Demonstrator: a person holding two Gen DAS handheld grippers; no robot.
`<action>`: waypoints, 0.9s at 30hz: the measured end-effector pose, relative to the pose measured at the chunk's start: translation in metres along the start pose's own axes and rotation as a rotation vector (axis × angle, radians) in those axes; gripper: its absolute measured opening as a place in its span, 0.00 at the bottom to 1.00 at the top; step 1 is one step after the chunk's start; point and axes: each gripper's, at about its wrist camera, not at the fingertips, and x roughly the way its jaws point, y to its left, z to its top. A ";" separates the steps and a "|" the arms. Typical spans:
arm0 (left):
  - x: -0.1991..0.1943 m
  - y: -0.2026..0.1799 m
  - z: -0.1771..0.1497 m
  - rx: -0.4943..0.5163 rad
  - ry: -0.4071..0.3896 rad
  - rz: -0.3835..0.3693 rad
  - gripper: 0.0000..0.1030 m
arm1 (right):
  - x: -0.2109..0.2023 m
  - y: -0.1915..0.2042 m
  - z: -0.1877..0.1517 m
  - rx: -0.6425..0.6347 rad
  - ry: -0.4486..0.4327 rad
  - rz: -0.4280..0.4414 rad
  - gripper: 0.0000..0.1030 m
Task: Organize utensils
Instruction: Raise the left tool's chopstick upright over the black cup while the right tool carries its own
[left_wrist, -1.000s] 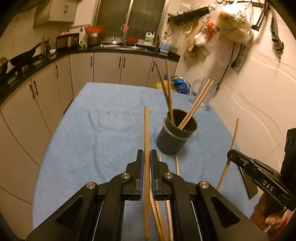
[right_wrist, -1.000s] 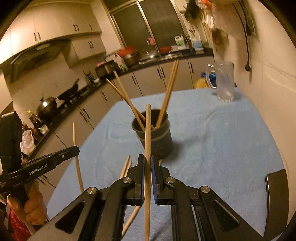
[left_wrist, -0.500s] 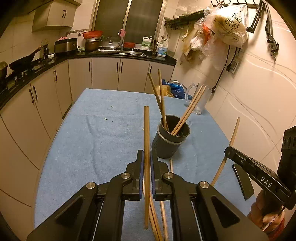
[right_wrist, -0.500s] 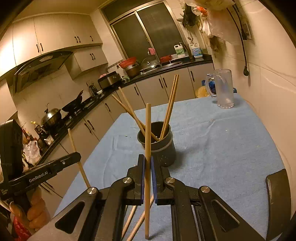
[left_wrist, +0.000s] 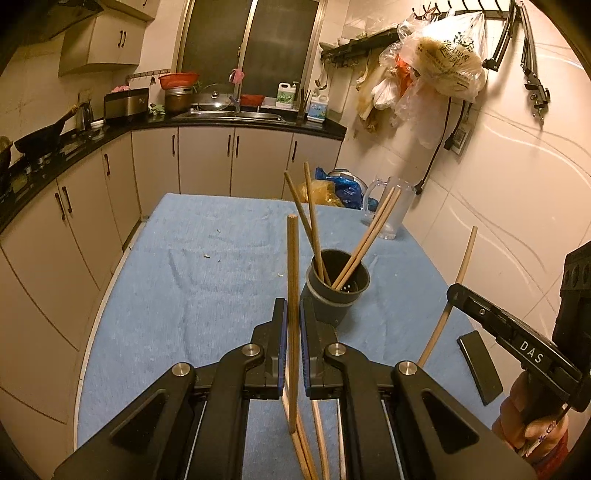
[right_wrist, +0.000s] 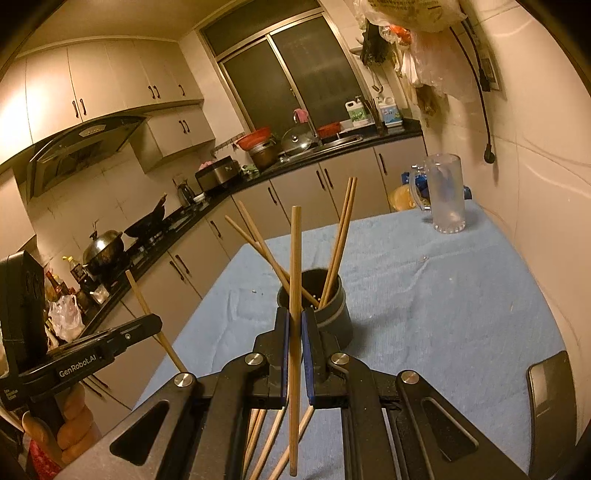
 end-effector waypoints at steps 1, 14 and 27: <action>0.000 -0.001 0.001 0.002 -0.003 -0.001 0.06 | 0.000 0.000 0.001 0.002 -0.002 0.001 0.07; 0.001 -0.012 0.013 0.029 -0.018 0.002 0.06 | -0.002 -0.001 0.011 0.007 -0.020 0.002 0.07; 0.002 -0.020 0.021 0.047 -0.027 0.005 0.06 | -0.007 0.005 0.027 0.001 -0.047 0.009 0.07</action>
